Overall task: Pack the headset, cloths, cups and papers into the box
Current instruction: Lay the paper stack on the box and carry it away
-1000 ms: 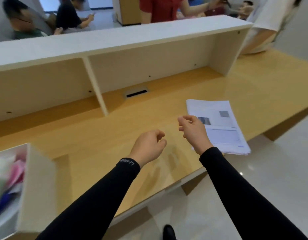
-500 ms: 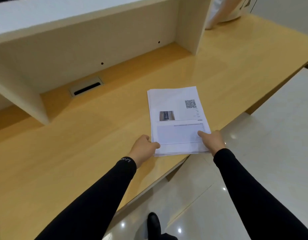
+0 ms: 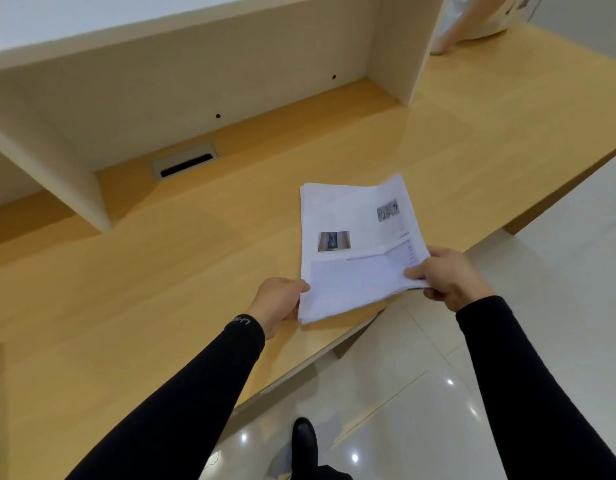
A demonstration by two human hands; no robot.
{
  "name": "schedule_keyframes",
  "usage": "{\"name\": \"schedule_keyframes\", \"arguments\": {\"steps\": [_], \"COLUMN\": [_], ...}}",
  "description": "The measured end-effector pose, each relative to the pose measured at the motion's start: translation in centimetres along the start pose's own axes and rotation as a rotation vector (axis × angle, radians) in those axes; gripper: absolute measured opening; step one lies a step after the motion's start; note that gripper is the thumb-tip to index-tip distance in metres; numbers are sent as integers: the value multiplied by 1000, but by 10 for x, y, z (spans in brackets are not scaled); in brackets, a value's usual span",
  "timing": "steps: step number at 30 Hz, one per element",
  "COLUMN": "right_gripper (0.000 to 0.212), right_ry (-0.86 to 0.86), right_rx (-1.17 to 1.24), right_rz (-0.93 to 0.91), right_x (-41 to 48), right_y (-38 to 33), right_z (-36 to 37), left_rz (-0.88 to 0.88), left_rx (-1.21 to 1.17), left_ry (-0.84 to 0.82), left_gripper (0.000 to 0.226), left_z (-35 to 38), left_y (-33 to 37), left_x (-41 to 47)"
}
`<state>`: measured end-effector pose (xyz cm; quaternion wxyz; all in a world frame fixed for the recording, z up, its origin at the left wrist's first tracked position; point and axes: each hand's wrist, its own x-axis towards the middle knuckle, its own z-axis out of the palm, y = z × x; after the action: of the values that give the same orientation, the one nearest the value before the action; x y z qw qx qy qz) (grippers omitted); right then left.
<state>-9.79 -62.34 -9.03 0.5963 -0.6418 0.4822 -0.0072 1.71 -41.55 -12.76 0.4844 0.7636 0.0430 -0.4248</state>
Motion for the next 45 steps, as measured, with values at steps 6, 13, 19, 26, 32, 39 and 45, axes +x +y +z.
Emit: {"name": "schedule_keyframes", "arguments": {"steps": [6, 13, 19, 26, 32, 39, 45], "right_gripper": [29, 50, 35, 20, 19, 10, 20], "right_ry": [-306, -711, -871, -1023, -932, -871, -725], "right_rx": [95, 154, 185, 154, 245, 106, -246], "right_rz": [-328, -423, -589, -678, -623, -583, -500], "right_x": [-47, -112, -216, -359, -430, -444, -422], "right_y": [-56, -108, -134, -116, -65, -42, -13], "right_z": [25, 108, 234, 374, 445, 446, 446], "left_rz": [106, 657, 891, 854, 728, 634, 405], "left_rx": [-373, -590, -596, -644, -511, -293, 45], "left_ry": [-33, 354, 737, 864, 920, 905, 827], "left_gripper": [41, 11, 8, 14, 17, 21, 43], "left_z": [-61, -192, -318, -452, -495, -524, -509], "left_y": [-3, 30, -5, -106, -176, -202, -233], "left_x": [-27, -137, -258, -384, -421, -404, -367]}}
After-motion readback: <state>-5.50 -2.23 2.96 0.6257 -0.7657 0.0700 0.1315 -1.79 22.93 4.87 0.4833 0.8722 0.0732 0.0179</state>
